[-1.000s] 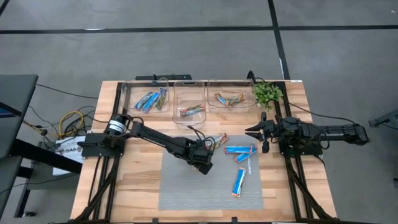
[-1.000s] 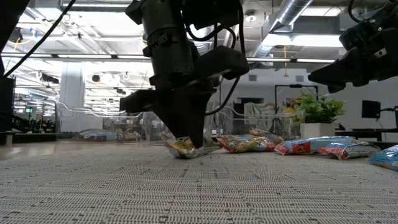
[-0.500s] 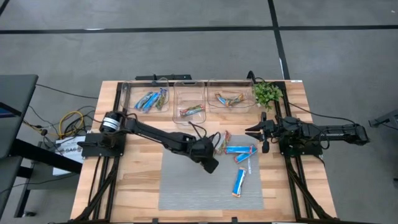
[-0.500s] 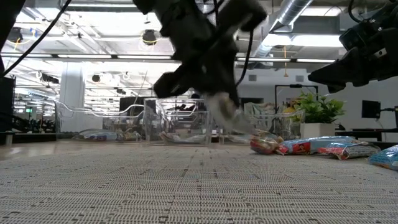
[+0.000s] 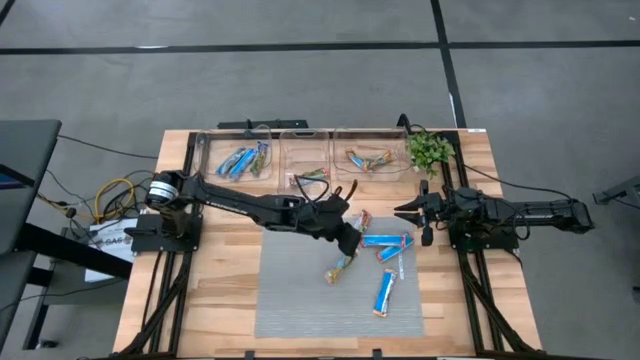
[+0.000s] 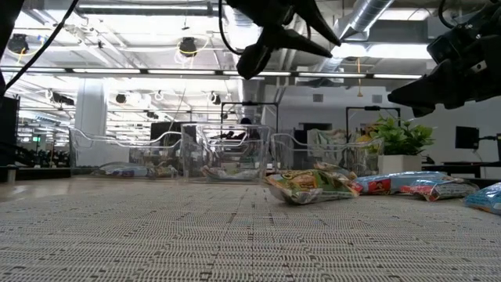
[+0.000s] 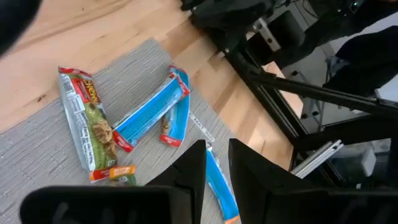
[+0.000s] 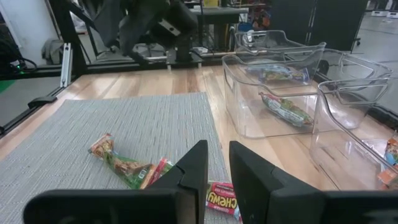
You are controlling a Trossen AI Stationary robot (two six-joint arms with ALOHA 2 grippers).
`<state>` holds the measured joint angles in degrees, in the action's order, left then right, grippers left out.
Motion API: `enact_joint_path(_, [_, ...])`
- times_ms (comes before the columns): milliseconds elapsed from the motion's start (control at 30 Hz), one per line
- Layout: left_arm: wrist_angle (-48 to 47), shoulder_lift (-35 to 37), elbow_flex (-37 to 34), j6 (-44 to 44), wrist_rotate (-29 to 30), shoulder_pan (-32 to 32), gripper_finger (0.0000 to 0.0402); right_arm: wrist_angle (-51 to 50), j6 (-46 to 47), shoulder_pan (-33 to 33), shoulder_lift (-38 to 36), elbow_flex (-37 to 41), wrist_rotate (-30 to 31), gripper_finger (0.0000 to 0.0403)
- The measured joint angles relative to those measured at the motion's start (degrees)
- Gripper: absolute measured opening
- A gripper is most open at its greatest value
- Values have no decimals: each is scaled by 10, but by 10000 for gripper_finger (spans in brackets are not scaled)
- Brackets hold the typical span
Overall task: Pick and place Granola Bars by type
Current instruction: Put the yellow granola bar into the right transparent bin
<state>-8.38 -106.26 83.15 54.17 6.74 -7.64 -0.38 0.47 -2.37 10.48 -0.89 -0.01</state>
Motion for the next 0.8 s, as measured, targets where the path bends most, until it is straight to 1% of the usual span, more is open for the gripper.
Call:
enact_joint_path(400, [-18, -7, 0, -6, -5, -21, 61, 0, 0, 0, 0, 0, 0, 59])
enact_joint_path(567, [-83, -7, 0, 28, -4, -22, 66, 0, 0, 0, 0, 0, 0, 59])
enact_joint_path(700, [-131, -8, 0, 30, -3, -26, 93, 0, 0, 0, 0, 0, 0, 59])
enact_joint_path(800, [-129, -26, 0, 37, -22, -31, 129, 0, 0, 0, 0, 0, 0, 59])
